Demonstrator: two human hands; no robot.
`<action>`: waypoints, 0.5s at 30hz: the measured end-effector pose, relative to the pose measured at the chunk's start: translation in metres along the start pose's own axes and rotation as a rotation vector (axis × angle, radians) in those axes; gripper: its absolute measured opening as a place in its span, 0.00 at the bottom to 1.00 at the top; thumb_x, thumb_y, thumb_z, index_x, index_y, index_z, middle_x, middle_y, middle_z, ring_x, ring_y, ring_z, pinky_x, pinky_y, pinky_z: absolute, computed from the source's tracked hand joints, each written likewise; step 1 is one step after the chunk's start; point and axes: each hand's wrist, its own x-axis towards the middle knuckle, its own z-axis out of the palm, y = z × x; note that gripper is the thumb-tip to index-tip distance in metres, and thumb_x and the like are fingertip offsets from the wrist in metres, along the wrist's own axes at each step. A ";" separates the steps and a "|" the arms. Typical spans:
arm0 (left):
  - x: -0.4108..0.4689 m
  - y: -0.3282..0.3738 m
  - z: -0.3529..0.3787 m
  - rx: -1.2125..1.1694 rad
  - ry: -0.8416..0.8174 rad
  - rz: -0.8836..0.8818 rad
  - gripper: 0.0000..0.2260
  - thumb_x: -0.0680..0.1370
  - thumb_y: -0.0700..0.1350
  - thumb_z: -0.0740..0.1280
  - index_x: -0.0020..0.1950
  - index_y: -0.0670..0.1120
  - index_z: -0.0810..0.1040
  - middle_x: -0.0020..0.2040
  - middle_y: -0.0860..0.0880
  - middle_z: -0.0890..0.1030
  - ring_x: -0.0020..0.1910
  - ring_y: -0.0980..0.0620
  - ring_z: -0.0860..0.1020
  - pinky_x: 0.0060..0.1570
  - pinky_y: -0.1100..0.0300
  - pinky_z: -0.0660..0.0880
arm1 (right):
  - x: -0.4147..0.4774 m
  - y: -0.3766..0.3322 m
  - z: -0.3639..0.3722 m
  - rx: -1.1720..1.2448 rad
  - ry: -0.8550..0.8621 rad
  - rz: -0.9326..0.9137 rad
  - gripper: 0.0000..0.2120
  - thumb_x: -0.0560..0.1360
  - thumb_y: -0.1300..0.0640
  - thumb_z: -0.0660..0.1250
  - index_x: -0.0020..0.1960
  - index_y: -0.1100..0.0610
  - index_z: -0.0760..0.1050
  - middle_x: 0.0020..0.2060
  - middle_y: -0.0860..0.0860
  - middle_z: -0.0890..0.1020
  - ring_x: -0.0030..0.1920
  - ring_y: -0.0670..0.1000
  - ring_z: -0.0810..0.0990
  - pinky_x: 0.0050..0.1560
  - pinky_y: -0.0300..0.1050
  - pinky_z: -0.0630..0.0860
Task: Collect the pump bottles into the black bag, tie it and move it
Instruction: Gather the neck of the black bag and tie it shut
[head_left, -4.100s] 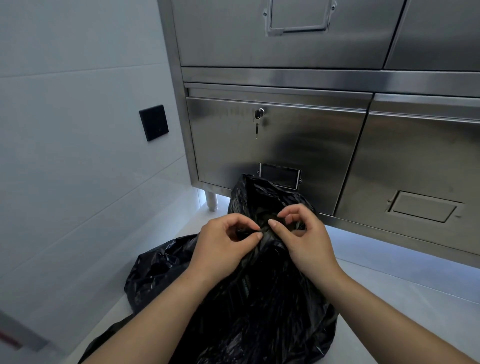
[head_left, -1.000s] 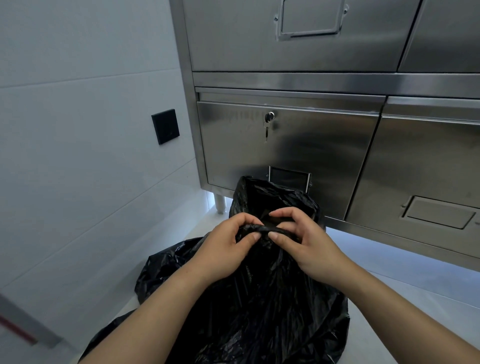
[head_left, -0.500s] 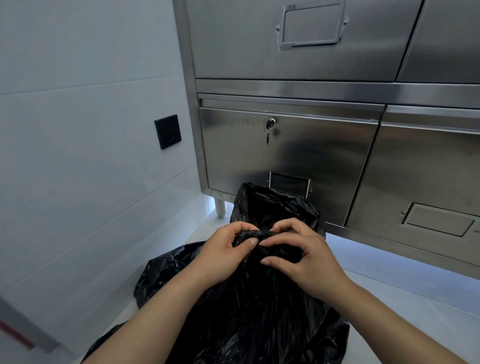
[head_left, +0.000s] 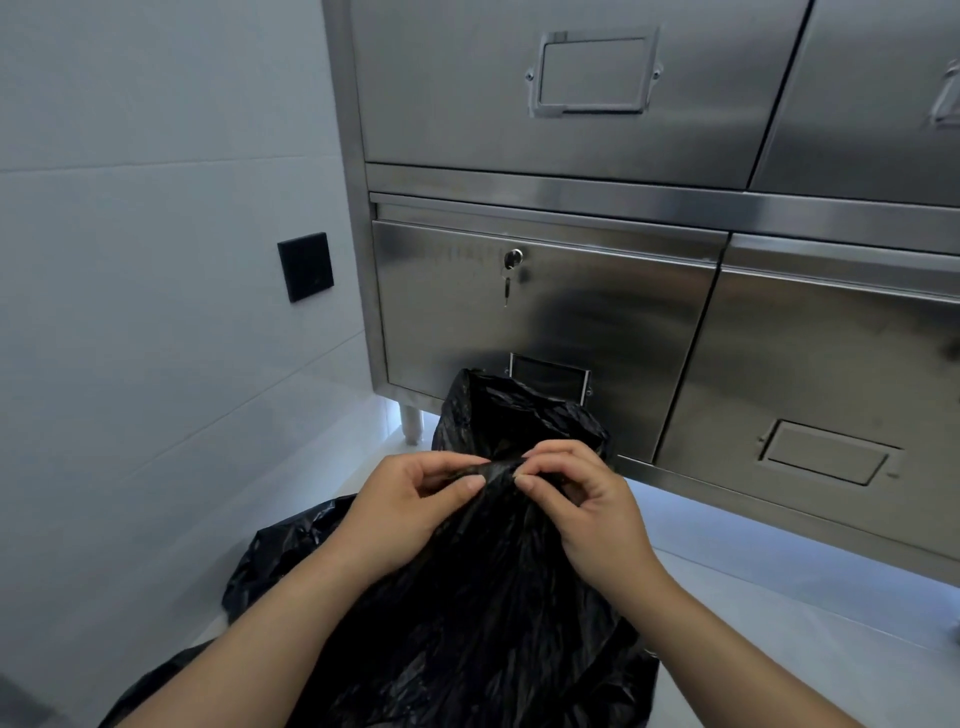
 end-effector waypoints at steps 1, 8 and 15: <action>0.000 0.001 0.001 0.006 0.036 -0.002 0.07 0.70 0.46 0.74 0.47 0.56 0.85 0.43 0.53 0.86 0.45 0.56 0.84 0.45 0.66 0.77 | 0.000 0.001 0.000 0.013 0.016 0.007 0.11 0.71 0.63 0.72 0.38 0.46 0.81 0.44 0.45 0.80 0.49 0.44 0.79 0.52 0.32 0.71; 0.003 0.003 0.007 0.058 0.235 0.026 0.11 0.58 0.53 0.79 0.38 0.56 0.85 0.34 0.55 0.85 0.34 0.58 0.83 0.34 0.72 0.74 | 0.002 0.004 0.000 0.127 0.098 0.188 0.11 0.73 0.61 0.70 0.38 0.47 0.81 0.39 0.42 0.84 0.42 0.42 0.81 0.45 0.31 0.74; -0.003 0.002 0.008 -0.056 0.083 0.015 0.09 0.73 0.43 0.71 0.43 0.59 0.85 0.42 0.54 0.86 0.43 0.57 0.84 0.42 0.71 0.76 | 0.001 0.003 -0.008 0.128 0.130 0.247 0.07 0.73 0.61 0.69 0.39 0.51 0.80 0.36 0.43 0.83 0.40 0.42 0.80 0.43 0.32 0.75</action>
